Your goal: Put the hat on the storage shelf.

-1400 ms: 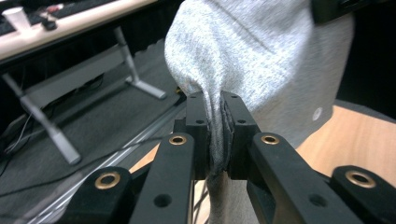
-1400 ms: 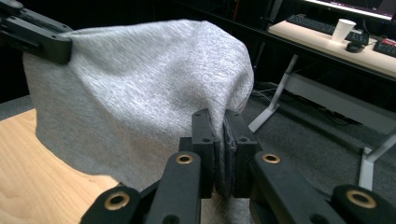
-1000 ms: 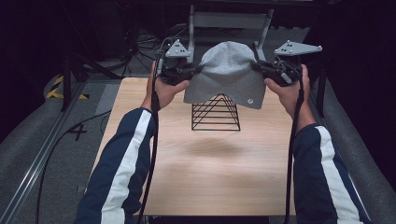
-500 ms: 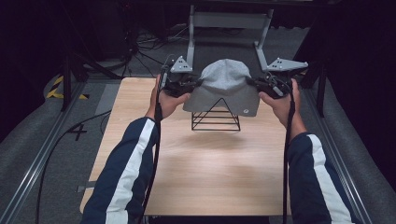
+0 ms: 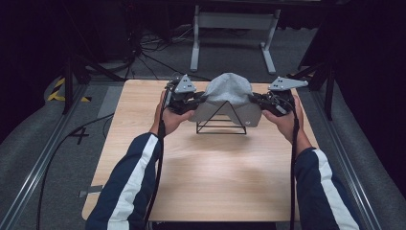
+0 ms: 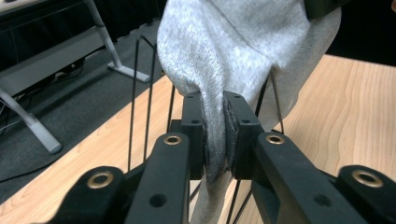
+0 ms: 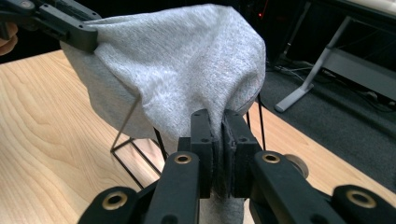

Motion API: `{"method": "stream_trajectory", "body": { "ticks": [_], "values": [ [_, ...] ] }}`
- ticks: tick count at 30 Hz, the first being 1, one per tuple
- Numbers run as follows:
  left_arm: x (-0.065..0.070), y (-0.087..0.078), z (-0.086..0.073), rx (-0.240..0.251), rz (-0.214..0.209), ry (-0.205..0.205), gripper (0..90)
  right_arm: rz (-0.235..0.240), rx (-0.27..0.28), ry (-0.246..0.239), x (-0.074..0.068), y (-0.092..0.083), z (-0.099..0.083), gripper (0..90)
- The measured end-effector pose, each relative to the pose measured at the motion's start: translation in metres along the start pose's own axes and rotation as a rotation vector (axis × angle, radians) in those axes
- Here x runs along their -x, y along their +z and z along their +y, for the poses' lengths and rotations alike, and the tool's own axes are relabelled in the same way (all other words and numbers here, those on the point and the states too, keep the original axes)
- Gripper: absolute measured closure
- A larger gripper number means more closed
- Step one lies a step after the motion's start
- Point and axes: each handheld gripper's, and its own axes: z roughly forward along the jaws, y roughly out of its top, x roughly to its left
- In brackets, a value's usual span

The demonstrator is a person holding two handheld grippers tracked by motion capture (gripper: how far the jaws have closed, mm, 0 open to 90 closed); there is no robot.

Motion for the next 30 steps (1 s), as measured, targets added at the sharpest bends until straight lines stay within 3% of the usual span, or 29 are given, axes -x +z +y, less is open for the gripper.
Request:
{"method": "stream_trajectory", "body": {
  "ticks": [3, 4, 6, 8, 11, 13, 18, 22, 28, 30],
  "values": [
    [0.001, 0.002, -0.006, 0.009, 0.008, -0.013, 79.0, -0.004, 0.003, 0.010, 0.001, 0.004, -0.005, 83.8],
    [0.000, 0.000, -0.008, 0.029, -0.016, -0.014, 81.1, -0.004, 0.012, 0.011, 0.001, 0.005, -0.006, 83.9],
    [0.002, -0.007, -0.007, 0.060, -0.014, 0.027, 82.1, 0.005, 0.056, 0.016, 0.001, 0.001, -0.005, 84.0],
    [0.004, -0.012, -0.009, 0.071, -0.028, 0.037, 82.5, 0.028, 0.092, 0.018, 0.000, -0.004, -0.004, 84.0],
    [0.006, -0.015, -0.015, 0.061, -0.034, 0.041, 82.3, 0.039, 0.084, -0.001, -0.004, -0.006, -0.005, 84.0],
    [0.008, -0.011, -0.022, 0.034, -0.011, 0.063, 81.9, 0.041, 0.071, -0.008, -0.008, -0.006, -0.008, 83.8],
    [0.007, 0.000, -0.034, -0.011, 0.024, 0.059, 80.3, 0.038, 0.051, -0.003, -0.010, 0.003, -0.018, 83.3],
    [0.001, 0.012, -0.041, -0.040, 0.040, 0.021, 81.1, 0.007, 0.037, 0.001, -0.010, 0.015, -0.017, 82.4],
    [-0.002, 0.025, -0.047, -0.088, 0.055, 0.016, 82.3, -0.006, 0.011, 0.005, -0.008, 0.026, -0.023, 83.7],
    [-0.001, 0.031, -0.054, -0.143, 0.052, 0.048, 82.4, -0.003, -0.014, 0.011, -0.007, 0.029, -0.031, 84.0]
  ]
}}
